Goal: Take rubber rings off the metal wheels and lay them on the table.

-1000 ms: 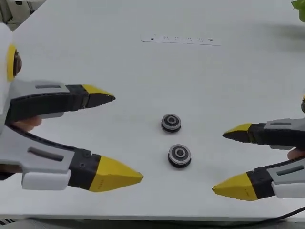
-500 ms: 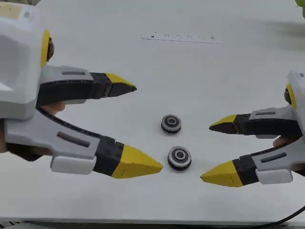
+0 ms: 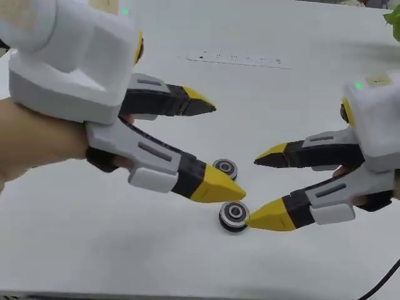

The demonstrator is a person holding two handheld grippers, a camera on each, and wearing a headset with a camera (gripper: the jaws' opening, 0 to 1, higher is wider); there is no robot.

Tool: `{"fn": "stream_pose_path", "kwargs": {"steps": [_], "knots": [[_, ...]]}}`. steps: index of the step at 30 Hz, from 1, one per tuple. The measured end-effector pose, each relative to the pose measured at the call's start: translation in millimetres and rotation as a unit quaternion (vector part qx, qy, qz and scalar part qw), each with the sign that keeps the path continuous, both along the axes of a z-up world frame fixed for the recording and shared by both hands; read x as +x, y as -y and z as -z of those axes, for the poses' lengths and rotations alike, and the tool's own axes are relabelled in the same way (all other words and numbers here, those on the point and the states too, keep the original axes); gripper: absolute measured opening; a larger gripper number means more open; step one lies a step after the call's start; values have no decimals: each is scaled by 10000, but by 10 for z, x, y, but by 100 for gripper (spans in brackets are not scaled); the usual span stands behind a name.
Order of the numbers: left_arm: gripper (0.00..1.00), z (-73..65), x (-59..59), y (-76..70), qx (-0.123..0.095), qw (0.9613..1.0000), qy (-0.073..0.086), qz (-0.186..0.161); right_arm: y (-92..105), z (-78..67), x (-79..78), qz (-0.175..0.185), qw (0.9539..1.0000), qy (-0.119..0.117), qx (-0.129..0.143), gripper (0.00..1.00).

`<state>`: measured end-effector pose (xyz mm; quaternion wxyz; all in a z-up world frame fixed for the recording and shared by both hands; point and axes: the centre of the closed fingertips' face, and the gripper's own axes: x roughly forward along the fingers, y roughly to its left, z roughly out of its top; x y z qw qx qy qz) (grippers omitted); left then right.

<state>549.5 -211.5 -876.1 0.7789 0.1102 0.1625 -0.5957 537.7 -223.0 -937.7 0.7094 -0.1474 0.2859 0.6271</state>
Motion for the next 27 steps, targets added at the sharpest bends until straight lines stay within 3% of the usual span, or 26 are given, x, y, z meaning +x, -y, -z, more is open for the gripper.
{"fn": "stream_pose_path", "kwargs": {"steps": [5, 11, 19, 27], "knots": [[76, 144, -7, 71, 98, 10000, 2, 17, -9, 19, 11, 58, 9999, 10, 110, 60], [70, 299, -8, 74, -123, 9997, -32, -187, 54, 80, 18, 232, 9994, 18, 253, 56], [65, 295, 183, -26, -582, 9954, 49, -756, 121, 156, 45, 434, 9981, 10, 442, 49], [59, 424, 219, -56, -612, 9939, -55, -917, 189, 240, 64, 573, 9971, -37, 489, 45]]}}
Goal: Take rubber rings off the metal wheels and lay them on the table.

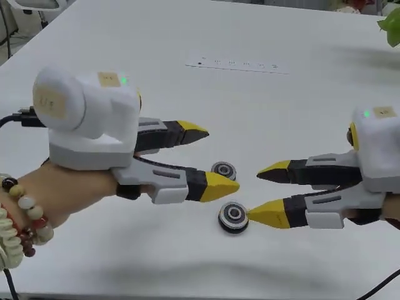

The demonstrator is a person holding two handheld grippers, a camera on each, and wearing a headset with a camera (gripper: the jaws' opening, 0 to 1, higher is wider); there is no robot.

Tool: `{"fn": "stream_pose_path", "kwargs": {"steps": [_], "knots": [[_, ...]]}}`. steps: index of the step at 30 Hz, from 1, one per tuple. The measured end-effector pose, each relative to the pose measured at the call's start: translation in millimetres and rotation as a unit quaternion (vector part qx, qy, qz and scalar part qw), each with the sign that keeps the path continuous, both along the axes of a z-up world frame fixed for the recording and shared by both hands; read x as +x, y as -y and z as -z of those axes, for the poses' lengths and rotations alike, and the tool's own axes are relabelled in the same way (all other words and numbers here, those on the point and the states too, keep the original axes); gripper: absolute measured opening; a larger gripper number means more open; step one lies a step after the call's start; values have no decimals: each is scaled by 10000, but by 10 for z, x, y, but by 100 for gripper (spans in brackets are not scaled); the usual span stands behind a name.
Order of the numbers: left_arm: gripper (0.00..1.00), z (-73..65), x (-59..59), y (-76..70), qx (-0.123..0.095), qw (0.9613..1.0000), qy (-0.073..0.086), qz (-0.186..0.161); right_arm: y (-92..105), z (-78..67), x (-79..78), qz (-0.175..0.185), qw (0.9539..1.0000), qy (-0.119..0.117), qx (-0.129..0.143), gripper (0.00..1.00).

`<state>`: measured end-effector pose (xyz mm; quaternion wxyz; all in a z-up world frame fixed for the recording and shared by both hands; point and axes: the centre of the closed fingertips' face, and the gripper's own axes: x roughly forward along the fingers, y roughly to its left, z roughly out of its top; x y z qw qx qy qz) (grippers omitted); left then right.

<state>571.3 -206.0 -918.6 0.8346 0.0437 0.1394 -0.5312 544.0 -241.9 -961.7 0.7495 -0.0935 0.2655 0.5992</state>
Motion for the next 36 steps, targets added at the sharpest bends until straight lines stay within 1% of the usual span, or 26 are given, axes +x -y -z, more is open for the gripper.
{"fn": "stream_pose_path", "kwargs": {"steps": [2, 3, 6, 8, 10, 13, 16, 20, 22, 25, 27, 28, 29, 30, 31, 34, 36], "knots": [[57, 49, -14, 11, 47, 10000, -75, 10, 19, 48, -5, 24, 10000, -30, -47, 45], [55, 60, -20, 17, 48, 10000, -83, 4, 21, 71, -19, 14, 10000, -42, -64, 44], [52, 72, -36, 58, -65, 9998, -190, -6, 19, 129, -59, -57, 9998, -111, -123, 41], [51, 108, -45, 92, -53, 9998, -209, 3, 15, 171, -73, -69, 9997, -142, -180, 41], [49, 182, -81, 115, 100, 9997, -224, 95, 11, 225, -109, -135, 9994, -194, -271, 40], [46, 263, -130, 158, 182, 9993, -267, 178, 21, 309, -143, -226, 9985, -205, -448, 38], [43, 356, -162, 202, 354, 9987, -243, 266, 33, 351, -134, -193, 9984, -211, -492, 34], [37, 465, -170, 246, 471, 9979, -338, 302, 36, 391, -114, -135, 9984, -211, -510, 29], [36, 504, -165, 264, 538, 9977, -293, 292, 27, 400, -105, -74, 9986, -241, -475, 26], [33, 567, -154, 266, 601, 9973, -340, 256, 23, 444, -105, -35, 9983, -276, -514, 24], [32, 622, -186, 269, 715, 9964, -340, 316, 46, 495, -90, 11, 9979, -288, -574, 24], [31, 642, -202, 275, 767, 9959, -322, 352, 55, 514, -85, 19, 9977, -296, -605, 24], [30, 671, -219, 278, 869, 9950, -291, 394, 64, 535, -80, 20, 9975, -301, -637, 24], [29, 683, -219, 282, 910, 9947, -260, 398, 67, 540, -77, 29, 9975, -301, -644, 24], [28, 695, -220, 292, 941, 9944, -255, 401, 68, 543, -75, 32, 9974, -306, -644, 23], [27, 690, -211, 307, 900, 9948, -289, 385, 58, 542, -64, 66, 9976, -320, -614, 22], [25, 700, -212, 320, 919, 9946, -275, 389, 51, 544, -59, 74, 9976, -325, -599, 21]]}}
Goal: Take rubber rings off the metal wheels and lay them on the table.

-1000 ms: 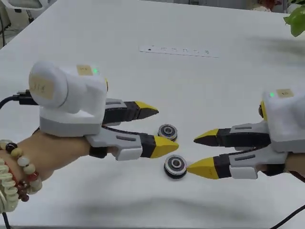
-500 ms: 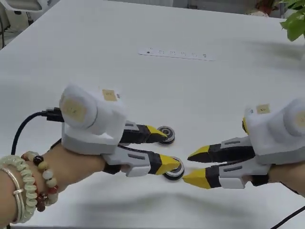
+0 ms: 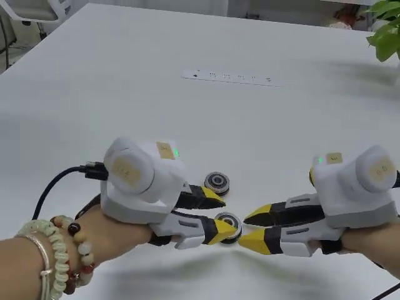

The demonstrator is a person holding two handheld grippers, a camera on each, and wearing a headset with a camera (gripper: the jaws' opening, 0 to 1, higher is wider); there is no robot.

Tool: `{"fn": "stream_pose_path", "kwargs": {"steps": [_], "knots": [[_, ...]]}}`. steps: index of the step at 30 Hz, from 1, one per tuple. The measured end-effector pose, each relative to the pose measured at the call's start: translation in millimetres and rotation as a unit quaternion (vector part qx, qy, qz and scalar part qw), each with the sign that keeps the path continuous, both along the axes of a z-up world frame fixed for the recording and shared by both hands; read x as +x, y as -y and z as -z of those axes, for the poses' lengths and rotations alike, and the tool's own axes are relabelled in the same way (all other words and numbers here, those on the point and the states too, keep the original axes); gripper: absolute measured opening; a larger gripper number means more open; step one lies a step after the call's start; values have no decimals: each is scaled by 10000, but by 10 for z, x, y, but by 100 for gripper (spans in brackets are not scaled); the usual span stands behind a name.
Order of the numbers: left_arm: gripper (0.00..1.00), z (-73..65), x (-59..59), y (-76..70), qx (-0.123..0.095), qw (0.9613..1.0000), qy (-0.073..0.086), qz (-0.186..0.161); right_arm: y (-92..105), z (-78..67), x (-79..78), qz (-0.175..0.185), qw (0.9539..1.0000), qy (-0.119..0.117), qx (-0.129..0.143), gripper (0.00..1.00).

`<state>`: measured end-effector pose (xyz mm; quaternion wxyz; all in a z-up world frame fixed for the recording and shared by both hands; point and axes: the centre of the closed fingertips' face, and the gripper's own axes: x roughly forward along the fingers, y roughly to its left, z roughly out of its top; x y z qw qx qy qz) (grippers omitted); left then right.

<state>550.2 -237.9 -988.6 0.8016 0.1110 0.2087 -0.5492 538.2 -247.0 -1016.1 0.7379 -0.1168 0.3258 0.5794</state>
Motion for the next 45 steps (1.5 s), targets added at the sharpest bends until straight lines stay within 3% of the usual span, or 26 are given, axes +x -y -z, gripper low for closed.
{"fn": "stream_pose_path", "kwargs": {"steps": [4, 7, 10, 17, 21, 33, 37, 45], "knots": [[24, 61, -18, 15, 157, 9999, 26, 64, -7, 32, -22, -60, 10000, -10, -69, 19], [22, 94, 0, 2, 209, 9998, -41, -29, -15, 57, -35, -96, 9999, -2, -105, 18], [21, 129, -10, -10, 315, 9995, 23, -4, -39, 53, -28, -111, 9999, 20, -99, 18], [16, 134, -22, 16, 231, 9997, -65, -15, -57, 56, -4, -70, 9999, 67, -106, 18], [15, 136, -6, 15, 270, 9996, 33, 25, -55, 55, 0, -204, 9993, 250, -213, 15], [14, 132, -5, -10, 248, 9997, 37, 22, -53, 59, 17, -448, 9953, 671, -541, 1], [14, 129, -12, -21, 245, 9997, 36, 20, -44, 51, 45, -308, 9960, 598, -588, 0], [14, 127, -25, -40, 252, 9997, 59, 31, -5, 25, 96, 502, 9979, -158, -384, 0]]}}
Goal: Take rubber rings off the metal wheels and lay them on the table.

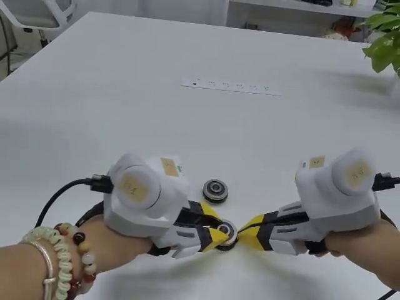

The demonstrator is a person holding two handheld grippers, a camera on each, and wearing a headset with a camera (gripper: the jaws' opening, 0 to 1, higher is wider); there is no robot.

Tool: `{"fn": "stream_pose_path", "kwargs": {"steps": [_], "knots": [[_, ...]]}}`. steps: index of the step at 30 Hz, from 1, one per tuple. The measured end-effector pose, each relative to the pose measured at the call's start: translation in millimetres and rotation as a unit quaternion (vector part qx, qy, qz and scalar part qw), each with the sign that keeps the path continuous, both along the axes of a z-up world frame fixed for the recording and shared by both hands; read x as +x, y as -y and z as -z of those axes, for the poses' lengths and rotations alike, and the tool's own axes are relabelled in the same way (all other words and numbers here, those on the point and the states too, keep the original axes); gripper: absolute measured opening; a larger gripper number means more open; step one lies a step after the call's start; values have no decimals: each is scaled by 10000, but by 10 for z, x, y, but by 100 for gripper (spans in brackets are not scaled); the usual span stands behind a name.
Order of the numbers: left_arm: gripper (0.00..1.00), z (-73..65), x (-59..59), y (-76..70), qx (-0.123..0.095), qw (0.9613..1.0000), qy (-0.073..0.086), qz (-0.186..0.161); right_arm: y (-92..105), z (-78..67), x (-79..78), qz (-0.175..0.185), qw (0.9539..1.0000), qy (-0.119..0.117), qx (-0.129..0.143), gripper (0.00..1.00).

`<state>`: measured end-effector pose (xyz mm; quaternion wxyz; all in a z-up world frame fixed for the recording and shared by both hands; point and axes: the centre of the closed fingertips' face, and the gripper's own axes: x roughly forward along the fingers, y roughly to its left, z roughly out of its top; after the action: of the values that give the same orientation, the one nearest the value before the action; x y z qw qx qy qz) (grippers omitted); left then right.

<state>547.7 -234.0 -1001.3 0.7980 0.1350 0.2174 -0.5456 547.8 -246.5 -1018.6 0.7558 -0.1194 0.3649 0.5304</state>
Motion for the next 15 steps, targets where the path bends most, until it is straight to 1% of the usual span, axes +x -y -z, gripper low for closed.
{"fn": "stream_pose_path", "kwargs": {"steps": [1, 3, 5, 7, 8, 10, 11, 13, 14, 15], "knots": [[14, -1, -1, -2, -4, 10000, 2, 0, 5, -6, -1, 117, 9998, -135, 63, 0], [14, -2, -6, -6, 0, 10000, 6, 4, 6, -30, 12, 287, 9989, -307, 216, 0], [14, -3, -5, -8, -8, 10000, 6, 2, 13, -43, 8, 514, 9957, -637, 429, 0], [14, -4, -7, -7, -10, 10000, 12, 9, 13, -44, 6, 662, 9924, -844, 598, 0], [14, -5, -6, -6, -12, 10000, 11, 12, 13, -46, 7, 689, 9917, -882, 633, 0], [14, -5, -9, -7, -4, 10000, 14, 21, 3, -68, -4, 762, 9885, -1027, 808, 0], [14, -5, -12, -8, -3, 10000, 13, 26, -14, -95, -12, 865, 9845, -1170, 976, 0], [14, -5, -11, -9, 8, 10000, 23, 35, -19, -114, -10, 962, 9805, -1295, 1120, 0], [14, -5, -10, -9, 10, 10000, 24, 38, -9, -104, -13, 1004, 9793, -1337, 1138, 0], [14, -4, -10, -10, 13, 10000, 29, 40, 5, -88, 7, 1006, 9794, -1333, 1137, 0]]}}
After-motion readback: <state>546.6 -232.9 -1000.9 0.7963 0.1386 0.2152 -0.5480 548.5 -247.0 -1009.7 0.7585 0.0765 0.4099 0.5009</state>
